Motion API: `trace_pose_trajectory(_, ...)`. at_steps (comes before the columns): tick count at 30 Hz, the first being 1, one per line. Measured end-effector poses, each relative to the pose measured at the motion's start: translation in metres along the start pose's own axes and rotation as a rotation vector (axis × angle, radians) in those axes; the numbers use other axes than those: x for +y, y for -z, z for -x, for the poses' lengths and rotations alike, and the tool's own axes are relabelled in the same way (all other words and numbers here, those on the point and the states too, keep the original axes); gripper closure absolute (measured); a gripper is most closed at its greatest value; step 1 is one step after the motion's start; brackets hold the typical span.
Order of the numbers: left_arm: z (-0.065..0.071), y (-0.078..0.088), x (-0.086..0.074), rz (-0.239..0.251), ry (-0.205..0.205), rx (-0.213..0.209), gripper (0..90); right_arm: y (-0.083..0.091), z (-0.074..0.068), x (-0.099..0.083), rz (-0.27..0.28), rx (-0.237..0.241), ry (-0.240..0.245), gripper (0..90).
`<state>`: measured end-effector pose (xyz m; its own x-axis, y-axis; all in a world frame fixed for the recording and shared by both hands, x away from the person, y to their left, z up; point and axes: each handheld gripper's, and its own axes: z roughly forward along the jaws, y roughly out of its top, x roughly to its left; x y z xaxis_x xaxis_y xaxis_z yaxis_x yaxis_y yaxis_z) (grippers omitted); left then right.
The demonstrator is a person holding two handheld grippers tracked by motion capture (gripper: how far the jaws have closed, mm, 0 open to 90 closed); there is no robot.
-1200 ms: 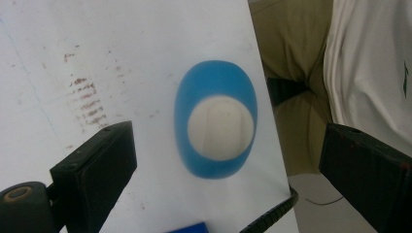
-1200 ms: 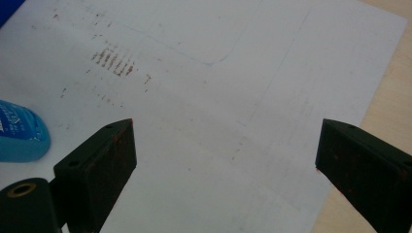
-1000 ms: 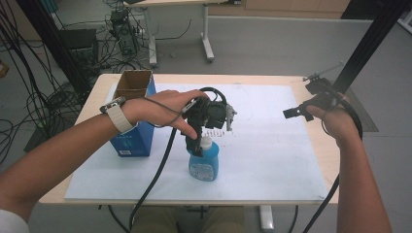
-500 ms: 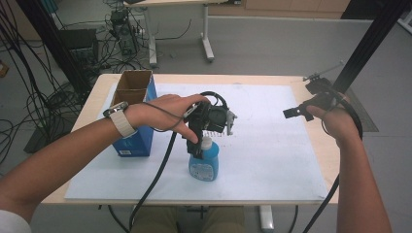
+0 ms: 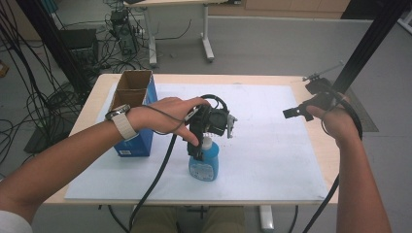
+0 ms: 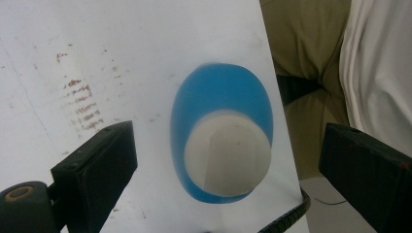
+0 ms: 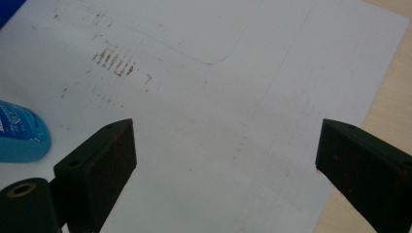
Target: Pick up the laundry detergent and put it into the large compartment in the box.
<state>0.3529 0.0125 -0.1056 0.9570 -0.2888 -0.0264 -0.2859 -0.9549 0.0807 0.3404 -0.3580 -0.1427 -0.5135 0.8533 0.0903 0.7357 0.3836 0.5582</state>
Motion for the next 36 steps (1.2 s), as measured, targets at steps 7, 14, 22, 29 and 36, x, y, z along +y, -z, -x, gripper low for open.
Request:
trace_pose_trajectory(7,-0.0003,0.0000,-0.0011,0.007,0.000,-0.002,7.3,0.0000,0.0008,0.0001,0.000,0.001,-0.003,7.6)
trace_pose_trajectory(14,-0.0003,-0.0006,-0.0011,0.014,-0.003,-0.001,7.3,0.0001,0.0007,-0.0002,0.001,0.001,-0.003,7.6)
trace_pose_trajectory(22,-0.0019,0.0003,-0.0024,0.016,0.003,-0.006,7.4,0.0007,0.0007,-0.0002,0.004,0.000,-0.004,7.6)
trace_pose_trajectory(29,-0.0029,0.0011,-0.0051,0.024,0.009,-0.007,7.4,0.0010,0.0010,-0.0004,0.004,0.000,-0.005,7.6)
trace_pose_trajectory(36,-0.0024,0.0013,-0.0057,0.027,0.010,-0.006,7.4,0.0016,0.0003,-0.0001,0.005,-0.002,-0.004,7.5)
